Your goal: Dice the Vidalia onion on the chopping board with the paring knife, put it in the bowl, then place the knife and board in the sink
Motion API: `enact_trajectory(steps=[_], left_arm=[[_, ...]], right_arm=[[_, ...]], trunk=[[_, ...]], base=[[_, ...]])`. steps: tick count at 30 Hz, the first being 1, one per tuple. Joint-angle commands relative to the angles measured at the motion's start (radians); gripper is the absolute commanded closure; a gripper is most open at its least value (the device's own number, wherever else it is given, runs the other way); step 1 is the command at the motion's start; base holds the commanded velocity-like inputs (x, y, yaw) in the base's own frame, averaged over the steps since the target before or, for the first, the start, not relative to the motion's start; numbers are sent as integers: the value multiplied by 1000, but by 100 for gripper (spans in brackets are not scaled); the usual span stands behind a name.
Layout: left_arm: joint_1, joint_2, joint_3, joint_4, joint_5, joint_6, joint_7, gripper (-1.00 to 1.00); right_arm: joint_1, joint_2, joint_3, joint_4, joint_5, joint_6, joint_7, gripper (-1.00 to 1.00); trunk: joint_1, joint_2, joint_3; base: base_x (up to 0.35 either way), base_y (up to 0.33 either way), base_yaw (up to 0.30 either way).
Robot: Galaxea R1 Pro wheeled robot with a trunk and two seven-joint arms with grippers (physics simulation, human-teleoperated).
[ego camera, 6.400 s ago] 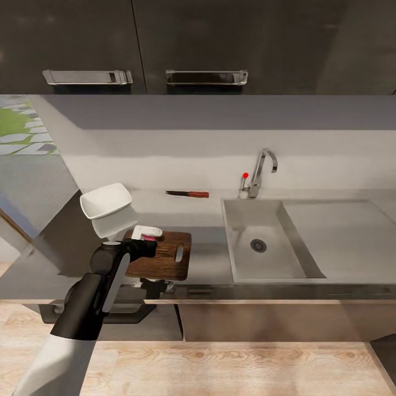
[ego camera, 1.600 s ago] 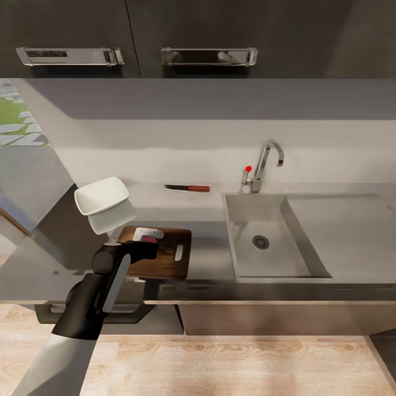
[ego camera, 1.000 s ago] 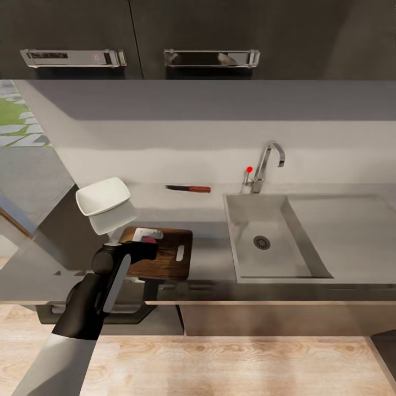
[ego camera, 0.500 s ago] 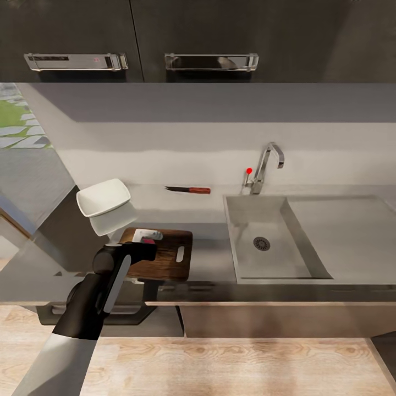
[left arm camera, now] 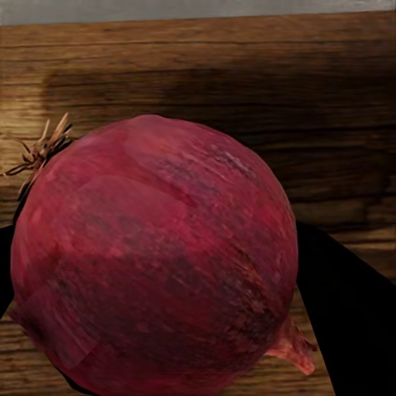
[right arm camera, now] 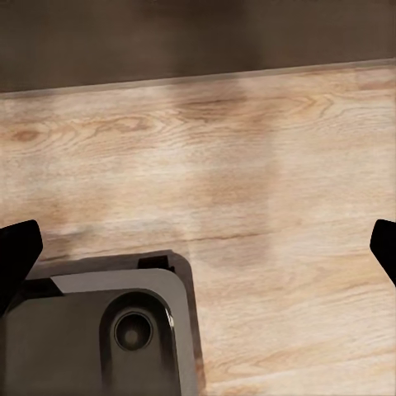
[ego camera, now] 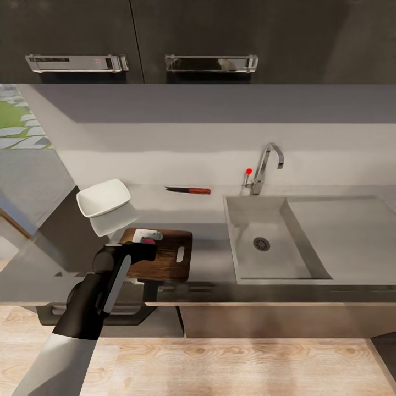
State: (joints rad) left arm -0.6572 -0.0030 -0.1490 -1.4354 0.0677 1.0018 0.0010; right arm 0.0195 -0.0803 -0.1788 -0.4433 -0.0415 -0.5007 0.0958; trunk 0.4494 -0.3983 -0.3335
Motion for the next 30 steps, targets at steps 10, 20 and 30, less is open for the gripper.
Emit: enact_trajectory(steps=[10,20,30], left_arm=[[-1,-1,0,-2,6,4,2,100],[-1,-2,0,-4,5,4,2,100],[-1,-3,0,-4,6,4,2,-100]], right_arm=[[0,1,-5,-2,-4,-1,10,-100],[0,1,-5,-2,-4,-1,10,-100],[0,1,-5,-2,-4,-1,10,-100]], trunk=[[1,-2,-1],[1,-2,-1],[1,-2,-1]], base=[[0,0,0],[0,0,0],[0,0,0]])
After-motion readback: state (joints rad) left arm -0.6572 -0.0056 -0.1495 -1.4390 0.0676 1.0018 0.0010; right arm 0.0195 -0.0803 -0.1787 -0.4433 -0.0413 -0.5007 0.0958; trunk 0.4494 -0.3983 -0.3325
